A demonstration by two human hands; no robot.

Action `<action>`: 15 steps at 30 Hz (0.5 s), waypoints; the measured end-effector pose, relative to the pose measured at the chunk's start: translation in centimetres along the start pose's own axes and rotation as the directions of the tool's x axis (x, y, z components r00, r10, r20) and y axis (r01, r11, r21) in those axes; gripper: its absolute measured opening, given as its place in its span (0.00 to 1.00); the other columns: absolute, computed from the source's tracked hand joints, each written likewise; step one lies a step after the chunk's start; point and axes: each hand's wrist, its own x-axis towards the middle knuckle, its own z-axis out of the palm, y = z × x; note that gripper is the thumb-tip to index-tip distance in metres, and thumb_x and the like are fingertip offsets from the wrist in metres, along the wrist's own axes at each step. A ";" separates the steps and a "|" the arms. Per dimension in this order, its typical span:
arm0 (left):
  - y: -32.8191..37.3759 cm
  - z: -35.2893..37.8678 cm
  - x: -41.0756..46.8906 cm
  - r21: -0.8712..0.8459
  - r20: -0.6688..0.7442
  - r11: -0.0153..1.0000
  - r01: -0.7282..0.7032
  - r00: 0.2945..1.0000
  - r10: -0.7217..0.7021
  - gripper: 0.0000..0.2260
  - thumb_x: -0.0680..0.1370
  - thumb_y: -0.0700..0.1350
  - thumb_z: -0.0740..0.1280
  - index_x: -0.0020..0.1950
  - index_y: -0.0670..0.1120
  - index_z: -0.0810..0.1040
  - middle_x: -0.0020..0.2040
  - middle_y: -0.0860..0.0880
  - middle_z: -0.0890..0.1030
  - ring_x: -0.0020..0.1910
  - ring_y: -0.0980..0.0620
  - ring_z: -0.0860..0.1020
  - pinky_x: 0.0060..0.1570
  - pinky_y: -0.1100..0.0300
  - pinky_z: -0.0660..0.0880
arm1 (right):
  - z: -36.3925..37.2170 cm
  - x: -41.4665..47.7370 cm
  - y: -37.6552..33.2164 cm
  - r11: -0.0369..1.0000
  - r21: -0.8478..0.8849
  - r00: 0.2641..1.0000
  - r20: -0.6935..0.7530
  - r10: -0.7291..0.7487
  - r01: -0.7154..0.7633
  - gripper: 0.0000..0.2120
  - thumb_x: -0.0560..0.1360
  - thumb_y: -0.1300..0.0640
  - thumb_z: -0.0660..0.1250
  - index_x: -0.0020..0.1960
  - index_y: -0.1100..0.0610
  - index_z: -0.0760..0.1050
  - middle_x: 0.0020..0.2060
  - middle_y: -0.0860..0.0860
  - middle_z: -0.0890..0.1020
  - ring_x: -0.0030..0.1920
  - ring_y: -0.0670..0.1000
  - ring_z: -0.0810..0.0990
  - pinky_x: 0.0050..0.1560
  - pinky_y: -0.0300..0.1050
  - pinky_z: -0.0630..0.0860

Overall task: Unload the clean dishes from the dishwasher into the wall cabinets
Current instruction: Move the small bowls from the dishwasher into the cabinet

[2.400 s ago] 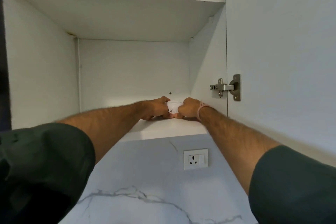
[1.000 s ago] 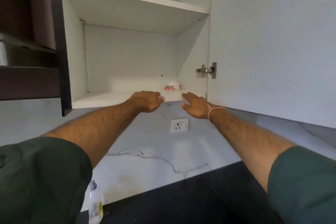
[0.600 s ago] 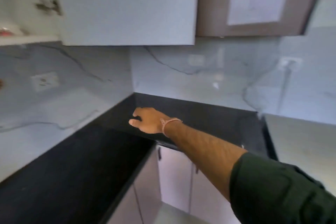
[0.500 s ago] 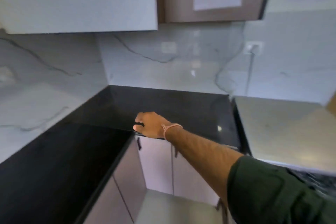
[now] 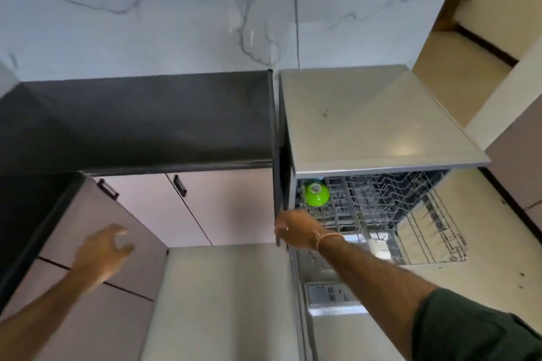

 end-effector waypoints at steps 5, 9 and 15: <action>10.1 12.3 -0.8 0.002 0.191 0.999 0.046 0.981 -0.045 0.15 0.73 0.48 0.73 0.59 0.48 0.79 0.56 0.46 0.83 0.50 0.44 0.80 0.55 0.51 0.76 | 1.0 0.8 11.6 0.998 0.024 0.992 0.112 0.062 -0.065 0.12 0.78 0.61 0.58 0.54 0.62 0.80 0.52 0.59 0.82 0.54 0.60 0.81 0.56 0.56 0.78; 18.3 21.6 -1.7 -0.052 0.262 0.996 -0.066 0.962 0.077 0.17 0.75 0.49 0.71 0.62 0.48 0.77 0.62 0.48 0.80 0.62 0.46 0.76 0.62 0.53 0.71 | 2.2 3.2 20.1 0.993 0.063 0.990 0.107 0.092 -0.099 0.12 0.79 0.56 0.58 0.50 0.56 0.81 0.50 0.53 0.83 0.51 0.53 0.81 0.54 0.51 0.78; 29.4 31.7 -1.1 -0.252 0.226 0.918 -0.307 0.904 0.364 0.10 0.76 0.43 0.69 0.57 0.45 0.79 0.54 0.46 0.81 0.55 0.47 0.78 0.56 0.54 0.75 | 4.3 8.8 27.9 0.987 0.112 0.993 0.038 0.107 -0.111 0.11 0.80 0.57 0.59 0.55 0.58 0.80 0.54 0.54 0.83 0.52 0.52 0.80 0.55 0.47 0.77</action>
